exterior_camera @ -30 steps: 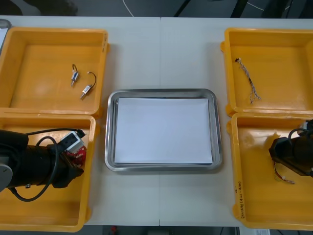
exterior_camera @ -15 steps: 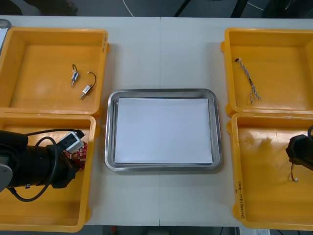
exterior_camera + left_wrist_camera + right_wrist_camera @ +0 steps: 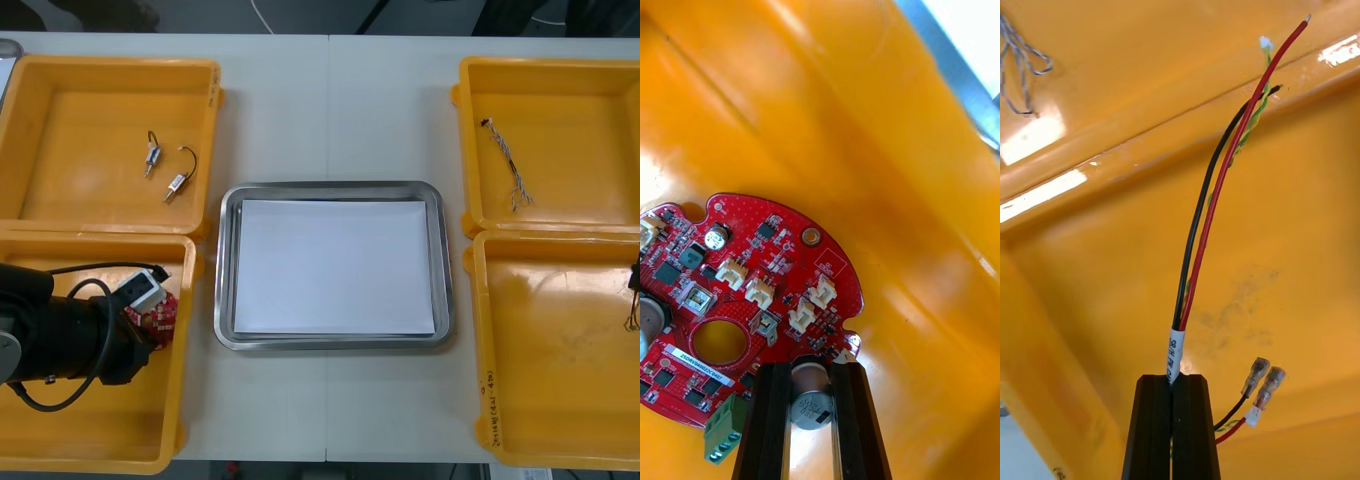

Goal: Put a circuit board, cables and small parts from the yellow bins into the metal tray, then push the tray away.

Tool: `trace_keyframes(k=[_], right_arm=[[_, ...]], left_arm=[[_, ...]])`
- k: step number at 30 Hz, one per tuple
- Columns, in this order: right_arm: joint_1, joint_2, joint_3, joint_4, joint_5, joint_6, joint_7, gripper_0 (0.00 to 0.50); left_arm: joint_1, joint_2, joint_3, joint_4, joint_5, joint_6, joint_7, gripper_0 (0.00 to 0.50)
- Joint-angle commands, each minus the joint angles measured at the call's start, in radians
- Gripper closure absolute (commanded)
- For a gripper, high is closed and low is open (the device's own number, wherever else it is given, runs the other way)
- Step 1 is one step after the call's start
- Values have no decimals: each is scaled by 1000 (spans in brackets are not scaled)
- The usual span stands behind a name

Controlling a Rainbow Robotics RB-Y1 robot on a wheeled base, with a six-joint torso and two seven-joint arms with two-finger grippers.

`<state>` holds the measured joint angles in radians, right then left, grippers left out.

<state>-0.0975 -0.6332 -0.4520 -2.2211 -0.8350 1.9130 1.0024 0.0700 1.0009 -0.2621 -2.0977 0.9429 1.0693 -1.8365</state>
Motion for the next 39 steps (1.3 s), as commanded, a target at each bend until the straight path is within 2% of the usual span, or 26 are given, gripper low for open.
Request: trace_keyframes(k=[1,10,17,23,31,36,39], right_arm=[[-30,-97,-17,-43,-79,7,48,500],[-53,-204,44,-84,-177,7,85,500],[-77,-215,75,-137,-193,7,114,500],[-125,-217,96,-150,-231,7,156,500],[-131,-215,98,-150,-216,7,305,500],[-131,-218,111,-152,-208,7,371,500],[-131,-217,122,-155,-210,7,413,500]], left_arm=[[30,38,84,-39,27,80,-141,500],[28,35,219,-116,73,233,-115,500],[1,16,282,-200,93,351,-41,500],[-75,-21,279,-298,94,466,97,500],[-240,-77,182,-378,93,594,258,500],[-341,-108,89,-380,83,600,338,500],[-407,-125,9,-378,53,600,387,500]])
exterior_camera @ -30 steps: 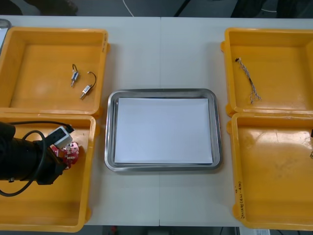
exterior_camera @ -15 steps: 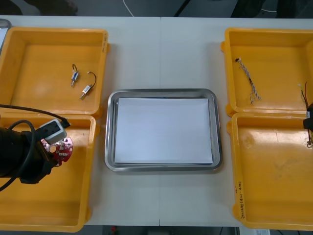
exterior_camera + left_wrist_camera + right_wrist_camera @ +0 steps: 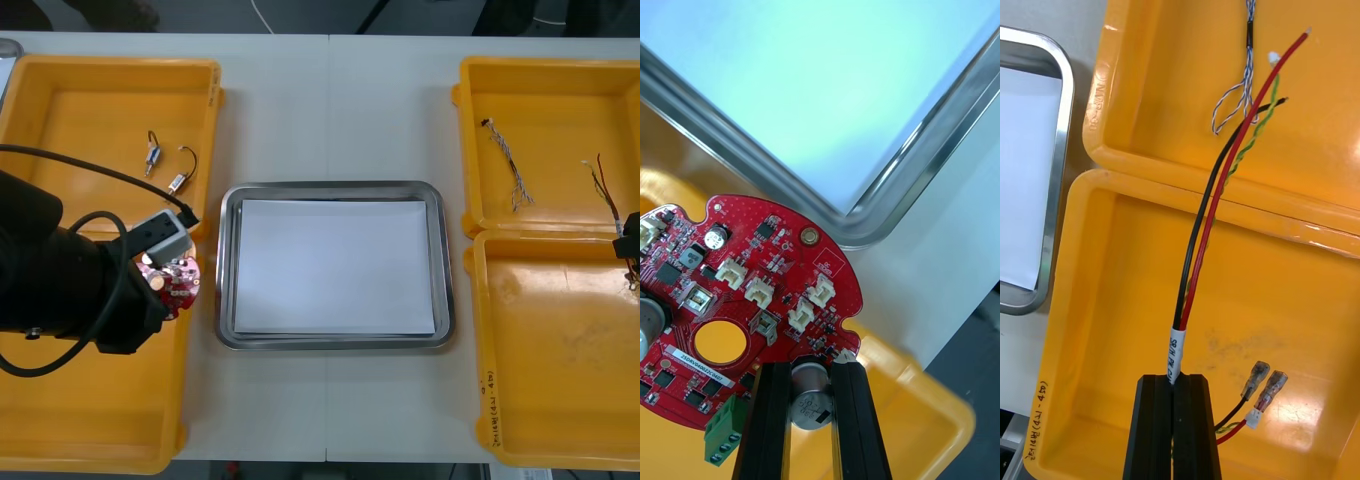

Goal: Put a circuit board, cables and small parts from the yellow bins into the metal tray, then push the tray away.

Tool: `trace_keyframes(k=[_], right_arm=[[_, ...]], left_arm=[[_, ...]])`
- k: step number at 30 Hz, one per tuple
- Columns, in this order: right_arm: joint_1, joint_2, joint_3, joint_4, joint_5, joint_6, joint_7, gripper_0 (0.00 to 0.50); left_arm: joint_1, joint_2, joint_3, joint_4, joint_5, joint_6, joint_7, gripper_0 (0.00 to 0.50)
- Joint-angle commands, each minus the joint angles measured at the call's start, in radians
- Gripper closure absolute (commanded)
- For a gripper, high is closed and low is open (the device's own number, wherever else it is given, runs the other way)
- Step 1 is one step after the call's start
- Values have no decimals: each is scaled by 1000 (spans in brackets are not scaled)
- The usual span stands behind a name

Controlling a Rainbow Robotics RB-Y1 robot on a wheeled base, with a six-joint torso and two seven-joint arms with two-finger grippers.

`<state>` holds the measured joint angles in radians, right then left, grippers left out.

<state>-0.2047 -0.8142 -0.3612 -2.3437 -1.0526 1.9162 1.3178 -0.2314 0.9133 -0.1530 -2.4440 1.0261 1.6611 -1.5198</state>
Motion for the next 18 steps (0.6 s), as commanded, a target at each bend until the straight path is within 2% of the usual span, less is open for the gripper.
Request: trace_keyframes(k=[1,11,18], right_arm=[[-24,-37,39,-37,8,4,115,500],[-21,-37,80,-65,3,4,147,500],[-18,-40,103,-65,32,4,150,500]], left_arm=[[-132,-44,-132,-32,-44,8,89,500],[-284,-110,-315,56,-80,8,144,500],[-368,-169,-457,169,-175,-43,155,500]])
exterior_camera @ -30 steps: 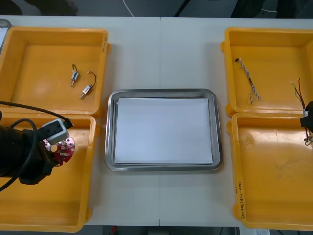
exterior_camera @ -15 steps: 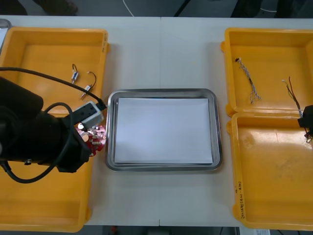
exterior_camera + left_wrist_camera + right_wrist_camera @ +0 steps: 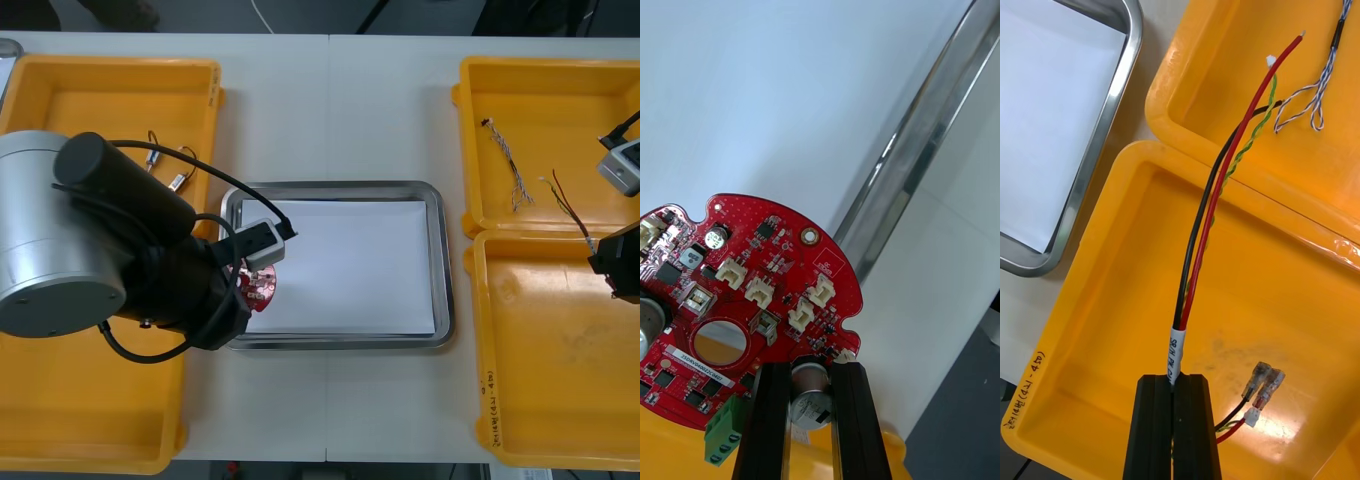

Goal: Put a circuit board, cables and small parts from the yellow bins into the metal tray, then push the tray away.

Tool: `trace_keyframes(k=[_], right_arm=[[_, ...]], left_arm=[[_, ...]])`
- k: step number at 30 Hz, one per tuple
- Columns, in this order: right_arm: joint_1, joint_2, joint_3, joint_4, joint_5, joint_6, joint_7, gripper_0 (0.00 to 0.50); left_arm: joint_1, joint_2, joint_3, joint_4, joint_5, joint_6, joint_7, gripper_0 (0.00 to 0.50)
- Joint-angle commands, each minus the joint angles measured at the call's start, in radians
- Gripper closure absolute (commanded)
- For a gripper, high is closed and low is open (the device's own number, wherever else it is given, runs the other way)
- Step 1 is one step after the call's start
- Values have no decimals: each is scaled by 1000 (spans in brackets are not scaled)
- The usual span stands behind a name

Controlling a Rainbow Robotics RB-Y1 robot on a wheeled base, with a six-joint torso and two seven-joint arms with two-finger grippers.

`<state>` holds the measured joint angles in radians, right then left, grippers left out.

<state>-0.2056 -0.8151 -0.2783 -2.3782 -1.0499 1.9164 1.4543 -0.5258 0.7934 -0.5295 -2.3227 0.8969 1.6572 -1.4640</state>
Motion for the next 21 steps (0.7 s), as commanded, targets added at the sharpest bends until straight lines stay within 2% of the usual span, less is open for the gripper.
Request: trace_keyframes(k=[1,13,21], right_arm=[[-17,-39,24,-30,34,3,14,500],[-15,-39,28,-30,56,3,21,500],[-8,-38,30,-30,50,3,26,500]], left_arm=[[-85,-59,-103,66,-58,-54,102,500],[-155,-95,-270,260,-116,-221,108,500],[-168,-99,-308,296,-119,-248,108,500]])
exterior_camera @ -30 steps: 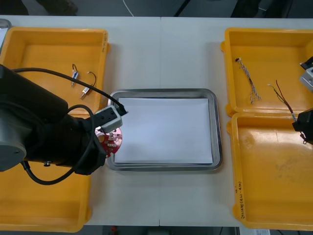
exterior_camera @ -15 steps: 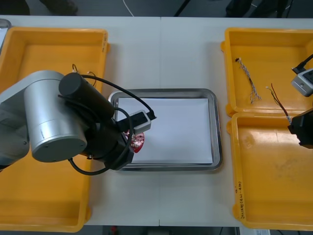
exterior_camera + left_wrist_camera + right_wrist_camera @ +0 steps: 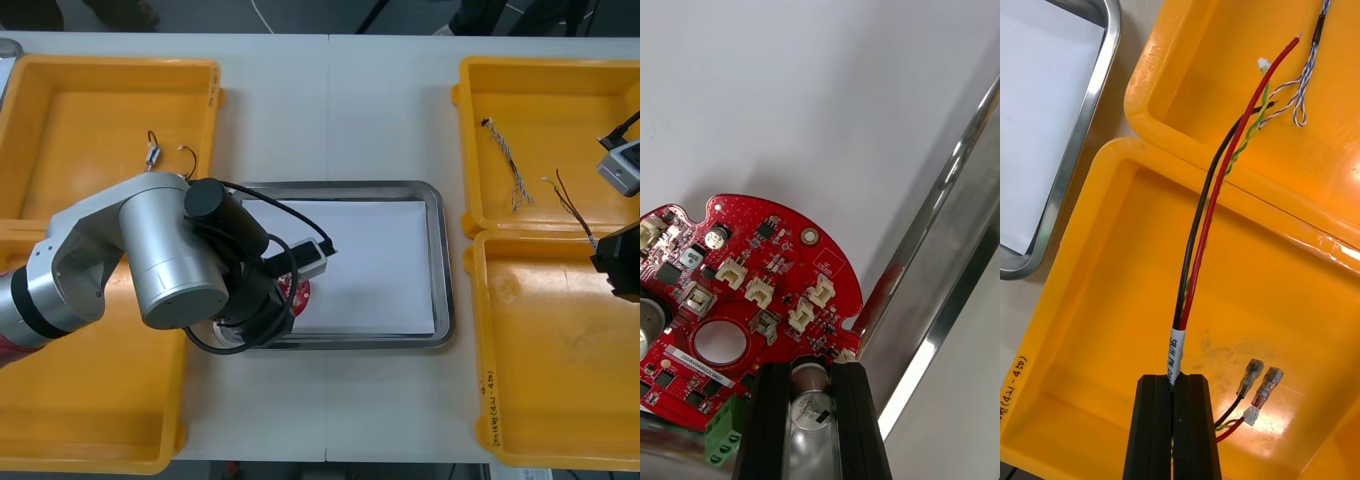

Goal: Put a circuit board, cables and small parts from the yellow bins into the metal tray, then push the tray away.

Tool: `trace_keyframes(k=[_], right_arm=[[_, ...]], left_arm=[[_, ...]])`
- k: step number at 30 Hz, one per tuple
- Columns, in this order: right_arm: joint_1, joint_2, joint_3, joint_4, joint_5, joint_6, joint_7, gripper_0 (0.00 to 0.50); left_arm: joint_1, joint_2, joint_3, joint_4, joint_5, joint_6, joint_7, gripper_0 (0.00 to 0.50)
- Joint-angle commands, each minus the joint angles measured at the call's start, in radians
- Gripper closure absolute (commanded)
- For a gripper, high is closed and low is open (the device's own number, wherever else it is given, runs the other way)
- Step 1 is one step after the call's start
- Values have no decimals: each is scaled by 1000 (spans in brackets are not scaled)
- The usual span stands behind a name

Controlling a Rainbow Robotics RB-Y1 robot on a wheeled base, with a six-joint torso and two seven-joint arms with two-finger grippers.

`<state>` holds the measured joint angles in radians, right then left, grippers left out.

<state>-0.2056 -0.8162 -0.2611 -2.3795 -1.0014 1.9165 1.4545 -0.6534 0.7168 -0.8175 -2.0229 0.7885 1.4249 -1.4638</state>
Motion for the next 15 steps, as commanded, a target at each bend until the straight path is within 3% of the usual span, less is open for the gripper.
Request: trace_keyframes(k=[1,10,11,12,14,15], right_arm=[[-8,-37,13,-29,-2,3,27,500],[-8,-37,14,-29,-22,3,37,500],[-8,-37,14,-29,-26,3,41,500],[-8,-37,14,-29,-28,3,43,500],[-8,-38,14,-29,-37,3,46,500],[-8,-37,14,-29,-39,3,47,500]], left_arm=[[-40,-19,-23,-3,-11,-15,108,500],[-42,-17,-45,-2,-21,-15,108,496],[-42,-16,-45,-2,-21,-15,109,475],[-42,-17,-46,-2,-21,-15,109,431],[-42,-17,-46,-2,-20,-17,111,192],[-42,-17,-46,-2,-20,-17,112,146]])
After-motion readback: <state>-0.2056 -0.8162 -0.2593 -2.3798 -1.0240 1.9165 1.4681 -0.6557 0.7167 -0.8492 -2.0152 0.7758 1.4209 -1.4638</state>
